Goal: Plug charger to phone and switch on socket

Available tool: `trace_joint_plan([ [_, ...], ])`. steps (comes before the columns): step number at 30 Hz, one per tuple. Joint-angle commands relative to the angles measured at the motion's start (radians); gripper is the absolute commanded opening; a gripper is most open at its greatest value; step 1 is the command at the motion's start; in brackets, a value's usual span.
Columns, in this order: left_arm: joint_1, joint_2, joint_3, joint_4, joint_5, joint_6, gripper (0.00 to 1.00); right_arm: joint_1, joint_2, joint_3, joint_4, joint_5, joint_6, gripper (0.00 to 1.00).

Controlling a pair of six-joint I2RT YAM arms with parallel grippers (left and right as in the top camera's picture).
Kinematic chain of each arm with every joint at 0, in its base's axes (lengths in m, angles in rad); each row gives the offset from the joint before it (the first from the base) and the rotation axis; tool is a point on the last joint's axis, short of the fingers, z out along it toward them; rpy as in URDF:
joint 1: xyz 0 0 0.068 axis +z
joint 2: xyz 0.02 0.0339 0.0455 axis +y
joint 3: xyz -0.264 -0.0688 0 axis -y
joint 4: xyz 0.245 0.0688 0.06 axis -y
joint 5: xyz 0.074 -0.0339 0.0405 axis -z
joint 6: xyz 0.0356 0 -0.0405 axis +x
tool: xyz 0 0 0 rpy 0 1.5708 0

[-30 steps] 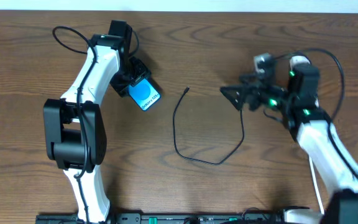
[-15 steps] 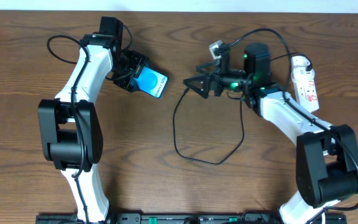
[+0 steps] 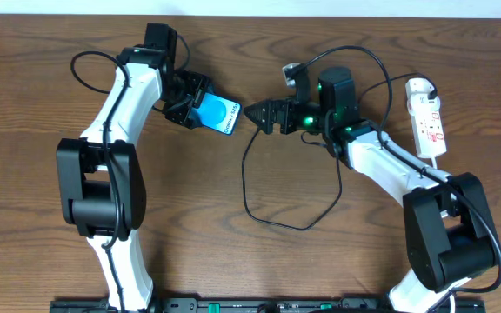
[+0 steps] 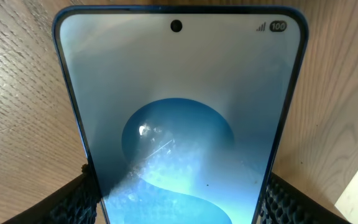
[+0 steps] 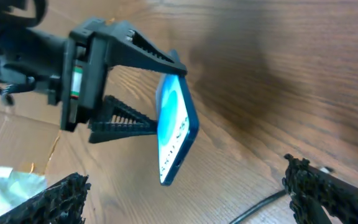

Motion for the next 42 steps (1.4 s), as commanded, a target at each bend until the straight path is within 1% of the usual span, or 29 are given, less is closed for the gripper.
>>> trace_joint_plan([
  [1,-0.002,-0.034,0.003,0.004,0.024,-0.011,0.64,0.013,0.010,0.017,-0.035,0.032,0.030,0.99],
  [2,-0.002,-0.034,0.003,0.004,0.024,-0.011,0.63,0.015,0.010,0.017,-0.047,0.039,0.039,0.99],
  [3,-0.002,-0.034,0.003,0.004,0.024,-0.011,0.64,0.017,0.010,0.017,-0.066,0.071,0.066,0.96],
  [5,-0.003,-0.034,0.003,0.004,0.024,-0.012,0.63,0.018,0.010,0.017,-0.095,0.139,0.138,0.81],
  [7,-0.008,-0.034,0.003,0.004,0.024,-0.021,0.63,0.022,0.012,0.017,-0.106,0.193,0.210,0.80],
  [13,-0.044,-0.034,0.003,0.004,0.024,-0.058,0.63,0.041,0.024,0.017,-0.035,0.201,0.293,0.80],
  [17,-0.074,-0.034,0.003,0.004,0.024,-0.101,0.63,0.058,0.033,0.017,-0.019,0.204,0.341,0.77],
  [20,-0.092,-0.034,0.003,0.004,0.024,-0.123,0.63,0.068,0.041,0.017,-0.022,0.206,0.347,0.73],
  [26,-0.115,-0.034,0.003,0.004,0.047,-0.125,0.63,0.078,0.071,0.017,-0.026,0.219,0.369,0.59],
  [35,-0.127,-0.034,0.003,0.004,0.085,-0.130,0.63,0.106,0.090,0.017,-0.004,0.200,0.368,0.52],
  [42,-0.127,-0.034,0.003,0.003,0.126,-0.130,0.63,0.111,0.090,0.017,0.002,0.200,0.369,0.38],
])
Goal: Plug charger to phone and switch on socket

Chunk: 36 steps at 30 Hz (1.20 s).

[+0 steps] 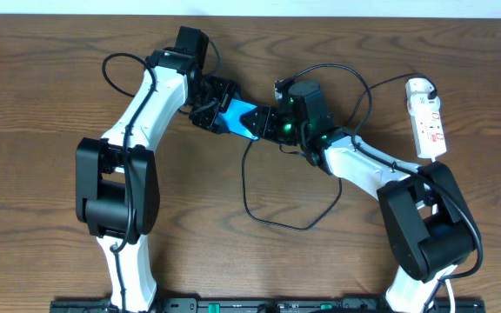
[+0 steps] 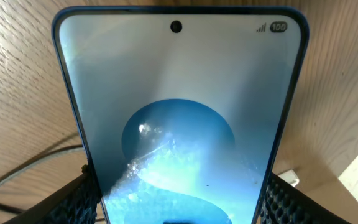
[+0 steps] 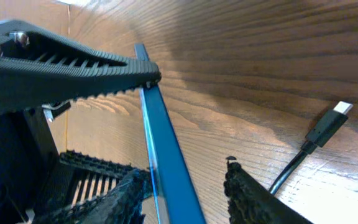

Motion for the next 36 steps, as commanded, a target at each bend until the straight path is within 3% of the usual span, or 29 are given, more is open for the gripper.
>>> trace_joint_plan([
  [1,-0.006,-0.034,0.003,0.001,0.044,-0.015,0.63,0.007,0.004,0.015,0.002,-0.002,0.004,0.37],
  [12,-0.006,-0.034,0.003,0.001,0.044,-0.015,0.63,0.011,0.005,0.015,0.002,0.004,0.004,0.20],
  [18,-0.006,-0.034,0.003,0.001,0.044,-0.015,0.63,0.010,0.005,0.015,0.003,0.003,0.018,0.01],
  [36,-0.005,-0.034,0.003,0.001,0.045,-0.015,0.65,-0.114,0.005,0.015,0.028,-0.121,0.095,0.01],
])
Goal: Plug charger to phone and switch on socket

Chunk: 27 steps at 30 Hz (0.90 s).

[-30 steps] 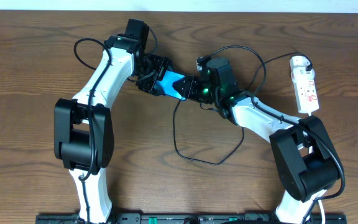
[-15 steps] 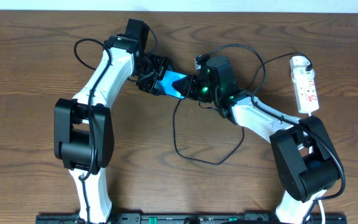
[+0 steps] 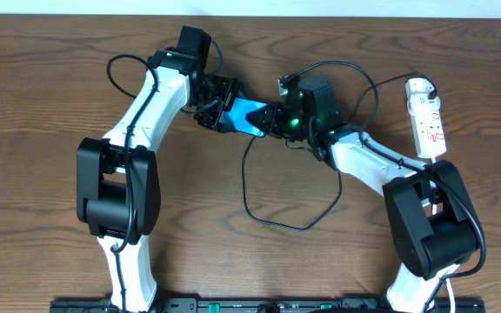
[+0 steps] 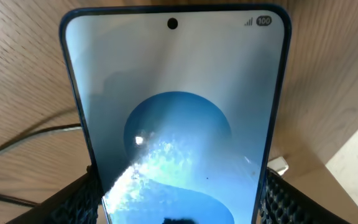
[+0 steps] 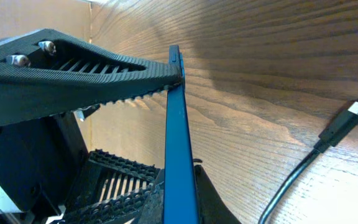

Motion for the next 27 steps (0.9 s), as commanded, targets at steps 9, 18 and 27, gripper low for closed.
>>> trace_joint_plan([
  [9,0.003,-0.034,0.004,0.095,0.129,0.102,0.84,-0.076,0.003,0.006,0.023,-0.036,0.074,0.01],
  [18,0.011,-0.034,0.004,0.125,0.185,0.257,0.97,-0.117,0.003,0.006,0.106,-0.081,0.168,0.01],
  [27,0.067,-0.034,0.004,0.295,0.331,0.424,0.96,-0.177,0.003,0.006,0.296,-0.087,0.533,0.01],
])
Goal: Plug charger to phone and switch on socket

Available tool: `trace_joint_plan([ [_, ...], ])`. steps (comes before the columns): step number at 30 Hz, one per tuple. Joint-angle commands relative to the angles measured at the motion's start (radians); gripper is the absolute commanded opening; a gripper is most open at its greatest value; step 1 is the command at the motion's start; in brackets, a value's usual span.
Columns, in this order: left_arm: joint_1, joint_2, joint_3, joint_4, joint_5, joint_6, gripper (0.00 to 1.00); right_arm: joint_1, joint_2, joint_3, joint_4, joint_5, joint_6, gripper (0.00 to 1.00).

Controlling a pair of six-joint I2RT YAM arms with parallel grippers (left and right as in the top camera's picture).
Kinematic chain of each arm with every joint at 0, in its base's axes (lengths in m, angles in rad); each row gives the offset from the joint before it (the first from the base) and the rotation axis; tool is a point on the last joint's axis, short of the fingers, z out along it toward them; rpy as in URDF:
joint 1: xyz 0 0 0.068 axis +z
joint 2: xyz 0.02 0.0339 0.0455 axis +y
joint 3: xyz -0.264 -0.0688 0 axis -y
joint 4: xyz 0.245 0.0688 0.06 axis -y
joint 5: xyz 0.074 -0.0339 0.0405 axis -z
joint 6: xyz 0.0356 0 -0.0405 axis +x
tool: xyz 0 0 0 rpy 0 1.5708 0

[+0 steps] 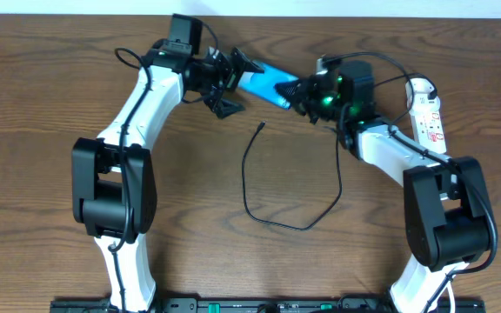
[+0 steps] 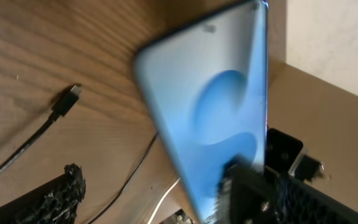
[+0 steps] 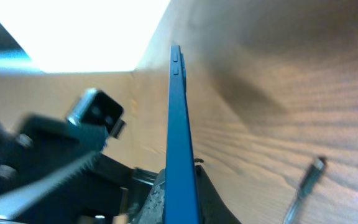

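The blue phone (image 1: 263, 83) hangs above the far part of the table, screen lit, with my right gripper (image 1: 296, 89) shut on its right end. In the right wrist view the phone (image 3: 178, 118) shows edge-on, pinched between the jaws of my right gripper (image 3: 179, 183). My left gripper (image 1: 240, 85) stands open at the phone's left end, its fingers spread to either side. The left wrist view is blurred and shows the phone (image 2: 216, 112) above my left gripper (image 2: 154, 190). The black charger cable's plug (image 1: 262, 125) lies loose on the wood.
A white socket strip (image 1: 426, 117) lies at the far right of the brown wooden table (image 1: 59, 174). The black cable (image 1: 272, 222) loops across the middle and runs up toward the right arm. The table's far edge is close behind both grippers.
My left gripper has opened and let go of the phone. The right gripper keeps it and has carried it toward the far right. Both arms now sit nearer the far edge.
My left gripper first held the phone alone, with the right gripper open and apart from it. Then the right jaws stood around the phone's free end, and then were shut on it. Now the right gripper alone holds the phone.
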Motion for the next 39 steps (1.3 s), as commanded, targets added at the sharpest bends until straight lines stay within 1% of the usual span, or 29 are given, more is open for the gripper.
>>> trace_joint_plan([
  [1,0.034,-0.034,0.004,0.042,0.065,0.079,0.95,-0.007,-0.003,0.008,0.112,-0.026,0.277,0.01],
  [4,0.048,-0.034,0.004,0.079,0.069,0.077,0.92,-0.001,-0.003,0.008,0.166,-0.014,0.436,0.01],
  [7,0.054,-0.034,0.004,0.129,0.076,0.057,0.90,0.014,-0.003,0.008,0.168,0.010,0.584,0.01],
  [11,0.054,-0.034,0.004,0.235,0.097,0.014,0.87,0.046,-0.003,0.008,0.168,0.042,0.683,0.01],
  [14,0.054,-0.034,0.004,0.299,0.098,-0.029,0.82,0.069,-0.003,0.008,0.168,0.061,0.732,0.01],
  [16,0.054,-0.034,0.004,0.324,0.098,-0.043,0.76,0.077,-0.003,0.008,0.171,0.072,0.752,0.01],
  [21,0.054,-0.034,0.004,0.327,0.098,-0.075,0.64,0.085,-0.003,0.008,0.172,0.088,0.754,0.01],
  [23,0.054,-0.034,0.004,0.327,0.098,-0.096,0.61,0.085,-0.003,0.008,0.172,0.088,0.766,0.01],
  [29,0.053,-0.034,0.004,0.327,0.098,-0.179,0.59,0.102,-0.003,0.008,0.177,0.111,0.799,0.02],
  [34,0.053,-0.034,0.004,0.326,0.098,-0.205,0.55,0.126,-0.003,0.008,0.208,0.132,0.818,0.01],
  [39,0.048,-0.034,0.004,0.326,0.097,-0.236,0.54,0.142,-0.003,0.008,0.243,0.140,0.825,0.01],
])
